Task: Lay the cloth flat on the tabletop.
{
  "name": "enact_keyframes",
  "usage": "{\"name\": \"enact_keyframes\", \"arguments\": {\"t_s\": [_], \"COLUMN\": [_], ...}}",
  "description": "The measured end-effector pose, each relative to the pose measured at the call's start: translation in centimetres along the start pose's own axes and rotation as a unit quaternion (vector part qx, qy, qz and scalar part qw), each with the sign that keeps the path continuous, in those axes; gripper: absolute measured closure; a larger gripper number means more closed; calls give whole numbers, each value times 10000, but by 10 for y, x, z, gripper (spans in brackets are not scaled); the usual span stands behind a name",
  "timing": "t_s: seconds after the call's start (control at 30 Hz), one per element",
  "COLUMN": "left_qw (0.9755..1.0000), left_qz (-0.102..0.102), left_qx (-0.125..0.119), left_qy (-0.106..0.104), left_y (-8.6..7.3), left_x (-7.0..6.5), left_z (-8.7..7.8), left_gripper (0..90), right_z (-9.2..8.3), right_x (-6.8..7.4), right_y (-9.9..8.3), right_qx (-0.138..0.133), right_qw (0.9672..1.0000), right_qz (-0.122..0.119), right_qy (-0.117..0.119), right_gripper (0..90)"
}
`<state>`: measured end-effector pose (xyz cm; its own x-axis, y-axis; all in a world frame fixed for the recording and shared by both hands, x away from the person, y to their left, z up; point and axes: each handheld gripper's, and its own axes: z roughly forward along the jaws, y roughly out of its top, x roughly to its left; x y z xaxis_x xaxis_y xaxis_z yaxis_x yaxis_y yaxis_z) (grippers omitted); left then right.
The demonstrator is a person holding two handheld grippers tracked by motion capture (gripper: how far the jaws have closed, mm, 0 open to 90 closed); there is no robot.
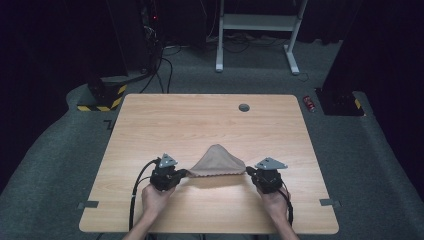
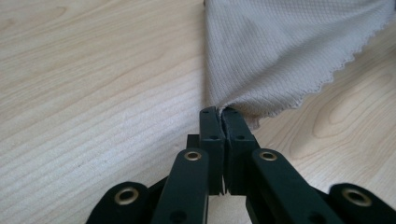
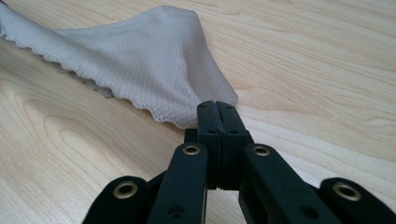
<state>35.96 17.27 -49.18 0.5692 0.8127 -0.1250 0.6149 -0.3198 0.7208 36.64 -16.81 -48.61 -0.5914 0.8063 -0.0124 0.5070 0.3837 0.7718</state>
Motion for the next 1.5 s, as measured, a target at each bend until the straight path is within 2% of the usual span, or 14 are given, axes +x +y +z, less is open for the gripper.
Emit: {"name": "enact_keyframes", "arguments": {"t_s": [0.07,0.17,0.3,0.47,0.6,0.7,0.83,0.87,0.97,1.1,1.17,1.3,1.4,1.5], "left_qw": [9999,9992,9973,9944,9926,9935,9938,9936,9941,9941,9924,9873,9846,9811], "left_qz": [61,140,458,697,903,819,833,881,833,719,769,1099,1156,1358], "left_qx": [10,-97,-148,-167,-60,-34,105,103,18,-87,-92,83,184,338], "left_qy": [-87,-369,-548,-771,-815,-789,-723,-701,-692,-805,-960,-1146,-1296,-1340], "left_y": [1,6,20,38,50,57,61,62,66,68,67,60,55,49], "left_x": [-2,-12,-32,-57,-73,-77,-79,-79,-75,-65,-65,-78,-87,-98], "left_z": [1,3,10,27,45,55,63,62,56,44,38,33,34,39], "left_gripper": [794,667,537,474,472,494,629,701,876,899,899,900,900,899], "right_z": [-1,-1,3,5,8,10,10,10,9,5,3,-1,-4,-7], "right_x": [3,8,16,24,30,33,34,34,34,32,33,36,31,25], "right_y": [2,9,19,33,44,49,54,54,55,54,53,46,38,32], "right_qx": [-29,-42,-31,-65,-86,-98,-119,-124,-151,-197,-218,-217,-247,-251], "right_qw": [10000,9998,9993,9987,9980,9976,9974,9972,9972,9971,9965,9959,9956,9961], "right_qz": [-48,-126,-280,-353,-452,-487,-487,-493,-468,-420,-462,-473,-370,-201], "right_qy": [66,156,260,373,437,479,525,544,565,610,657,740,824,826], "right_gripper": [897,897,896,896,896,896,895,894,893,893,894,886,813,752]}}
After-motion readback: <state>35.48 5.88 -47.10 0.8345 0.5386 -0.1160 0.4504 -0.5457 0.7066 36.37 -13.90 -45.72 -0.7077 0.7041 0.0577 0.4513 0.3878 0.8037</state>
